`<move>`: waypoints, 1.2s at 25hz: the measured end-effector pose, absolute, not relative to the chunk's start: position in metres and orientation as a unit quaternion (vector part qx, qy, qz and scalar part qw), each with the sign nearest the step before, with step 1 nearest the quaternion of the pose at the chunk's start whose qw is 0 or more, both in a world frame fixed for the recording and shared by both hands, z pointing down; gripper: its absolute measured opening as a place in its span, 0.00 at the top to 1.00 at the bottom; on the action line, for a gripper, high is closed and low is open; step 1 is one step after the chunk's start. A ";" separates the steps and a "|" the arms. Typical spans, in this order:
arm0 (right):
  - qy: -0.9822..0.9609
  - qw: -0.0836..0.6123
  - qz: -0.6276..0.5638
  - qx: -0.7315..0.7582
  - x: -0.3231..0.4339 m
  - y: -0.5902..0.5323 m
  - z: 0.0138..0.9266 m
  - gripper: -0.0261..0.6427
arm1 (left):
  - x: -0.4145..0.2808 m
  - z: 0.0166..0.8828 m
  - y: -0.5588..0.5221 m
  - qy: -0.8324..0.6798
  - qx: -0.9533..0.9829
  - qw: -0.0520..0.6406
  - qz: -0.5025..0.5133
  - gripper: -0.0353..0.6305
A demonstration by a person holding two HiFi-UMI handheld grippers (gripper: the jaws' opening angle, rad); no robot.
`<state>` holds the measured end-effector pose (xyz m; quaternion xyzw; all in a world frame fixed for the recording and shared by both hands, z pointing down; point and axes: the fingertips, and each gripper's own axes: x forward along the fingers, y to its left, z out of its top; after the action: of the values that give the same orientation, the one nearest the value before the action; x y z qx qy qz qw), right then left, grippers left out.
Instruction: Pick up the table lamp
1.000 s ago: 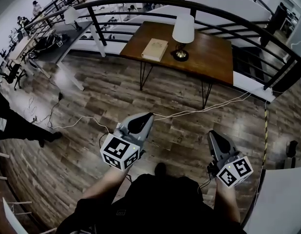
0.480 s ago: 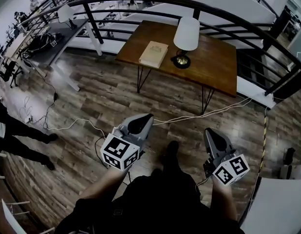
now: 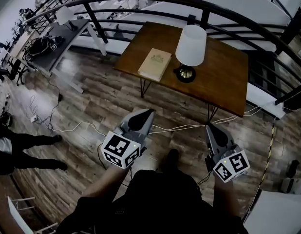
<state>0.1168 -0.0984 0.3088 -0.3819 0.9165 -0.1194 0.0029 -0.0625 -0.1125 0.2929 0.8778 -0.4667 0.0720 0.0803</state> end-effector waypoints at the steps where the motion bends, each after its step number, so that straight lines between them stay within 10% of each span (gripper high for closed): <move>1: 0.918 0.001 -0.115 -0.379 0.117 -0.112 0.308 0.94 | -0.059 0.290 -0.126 -0.467 0.878 0.076 0.072 0.94; 30: 0.898 -0.059 -0.085 -0.427 0.022 -0.365 0.459 0.94 | -0.099 0.431 -0.373 -0.428 0.897 0.077 0.085 0.94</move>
<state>0.0224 -0.3645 0.4593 -0.4266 0.8985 -0.0848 -0.0595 -0.0993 -0.3729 0.4315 0.8966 -0.4277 0.0848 0.0769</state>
